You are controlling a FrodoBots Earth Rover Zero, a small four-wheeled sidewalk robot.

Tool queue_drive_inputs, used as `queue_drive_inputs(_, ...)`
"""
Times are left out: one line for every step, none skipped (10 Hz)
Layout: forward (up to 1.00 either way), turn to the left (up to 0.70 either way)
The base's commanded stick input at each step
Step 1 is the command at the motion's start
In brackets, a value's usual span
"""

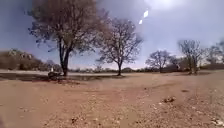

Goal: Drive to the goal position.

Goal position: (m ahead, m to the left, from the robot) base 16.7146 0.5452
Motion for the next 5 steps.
queue_drive_inputs(1.0, -0.27)
queue_drive_inputs(1.0, -0.14)
queue_drive_inputs(1.0, 0.0)
queue_drive_inputs(1.0, 0.0)
queue_drive_inputs(1.0, 0.0)
